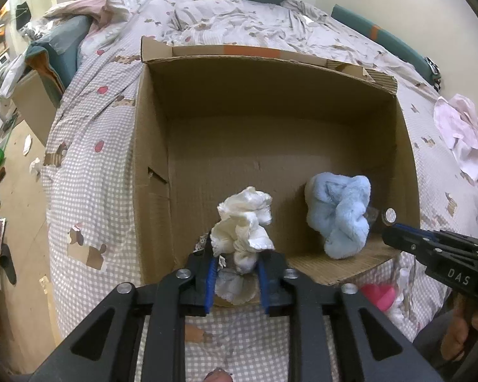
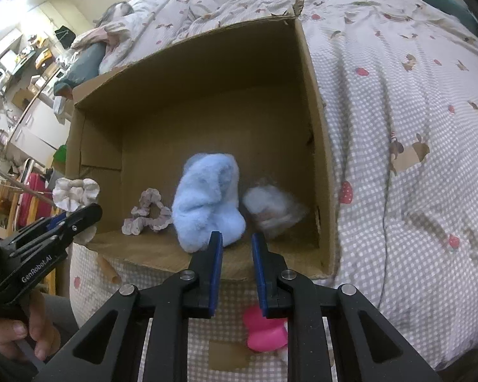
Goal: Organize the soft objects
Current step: 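Open both grippers to release the white scrunchie and packet into the box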
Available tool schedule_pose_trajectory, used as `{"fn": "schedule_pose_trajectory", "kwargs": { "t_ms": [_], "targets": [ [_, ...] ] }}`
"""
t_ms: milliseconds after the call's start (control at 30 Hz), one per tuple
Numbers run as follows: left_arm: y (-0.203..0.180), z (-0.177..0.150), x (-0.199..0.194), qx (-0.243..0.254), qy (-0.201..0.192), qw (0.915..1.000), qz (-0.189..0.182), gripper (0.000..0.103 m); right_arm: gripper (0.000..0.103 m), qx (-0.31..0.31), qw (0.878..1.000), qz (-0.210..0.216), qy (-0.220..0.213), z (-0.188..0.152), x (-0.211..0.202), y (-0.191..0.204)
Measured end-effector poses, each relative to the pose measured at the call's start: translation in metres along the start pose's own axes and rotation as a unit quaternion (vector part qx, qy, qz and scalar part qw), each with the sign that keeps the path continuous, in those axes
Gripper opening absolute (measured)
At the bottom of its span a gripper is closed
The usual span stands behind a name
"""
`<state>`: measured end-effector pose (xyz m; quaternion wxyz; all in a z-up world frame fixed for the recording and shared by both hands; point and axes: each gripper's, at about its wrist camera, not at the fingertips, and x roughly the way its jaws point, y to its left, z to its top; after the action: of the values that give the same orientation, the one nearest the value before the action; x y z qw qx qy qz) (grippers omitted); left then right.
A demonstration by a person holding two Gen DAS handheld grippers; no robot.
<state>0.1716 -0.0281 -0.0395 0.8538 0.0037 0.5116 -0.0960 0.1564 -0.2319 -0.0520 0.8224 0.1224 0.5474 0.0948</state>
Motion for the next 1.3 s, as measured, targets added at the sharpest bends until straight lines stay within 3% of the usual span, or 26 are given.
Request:
{"fn": "schedule_pose_trajectory", "kwargs": {
  "t_ms": [100,167,233,267,300,367,500,600,800,1067,1200,1300],
  "targets": [
    [-0.001,-0.001,0.001,-0.001,0.004,1.0,-0.005,0.027,0.022,0.006,1.0,0.009,-0.004,0.002,-0.001,-0.001],
    [-0.003,-0.001,0.0,0.0,0.004,1.0,-0.004,0.056,0.03,0.014,1.0,0.013,-0.006,0.003,-0.002,-0.003],
    [-0.004,-0.001,-0.002,-0.002,0.0,1.0,-0.01,0.065,0.054,0.021,1.0,0.016,-0.009,0.004,-0.003,-0.006],
    [-0.005,0.0,-0.005,-0.003,-0.003,0.9998,-0.022,0.066,0.077,0.025,0.999,0.019,-0.013,0.004,-0.005,-0.008],
    [-0.006,0.0,-0.007,-0.002,-0.007,0.9996,-0.029,0.068,0.079,0.029,0.999,0.02,-0.021,0.004,-0.007,-0.009],
    [-0.009,0.001,-0.011,0.002,-0.013,0.9994,-0.031,0.081,0.079,0.029,0.999,0.021,-0.027,0.006,-0.01,-0.011],
    [-0.007,0.003,-0.016,-0.008,-0.024,0.9993,-0.027,0.085,0.079,0.031,0.999,0.024,-0.026,0.006,-0.01,-0.012],
    [0.0,0.005,-0.02,-0.023,-0.032,0.9987,-0.031,0.096,0.079,0.025,0.999,0.021,-0.025,0.005,-0.011,-0.01],
    [0.007,0.004,-0.032,-0.027,-0.047,0.9985,0.002,0.097,0.079,0.024,0.999,0.021,-0.027,0.003,-0.014,-0.012],
    [0.02,-0.016,-0.05,-0.04,-0.044,0.9981,0.019,0.098,0.079,0.032,0.999,0.022,-0.034,-0.011,-0.031,-0.021],
    [0.035,-0.03,-0.068,-0.075,-0.073,0.9937,0.04,0.098,0.079,0.032,0.999,0.024,-0.035,-0.02,-0.04,-0.022],
    [0.053,-0.038,-0.073,-0.11,-0.07,0.9901,0.05,0.097,0.079,0.033,0.999,0.023,-0.037,-0.028,-0.048,-0.022]
  ]
}}
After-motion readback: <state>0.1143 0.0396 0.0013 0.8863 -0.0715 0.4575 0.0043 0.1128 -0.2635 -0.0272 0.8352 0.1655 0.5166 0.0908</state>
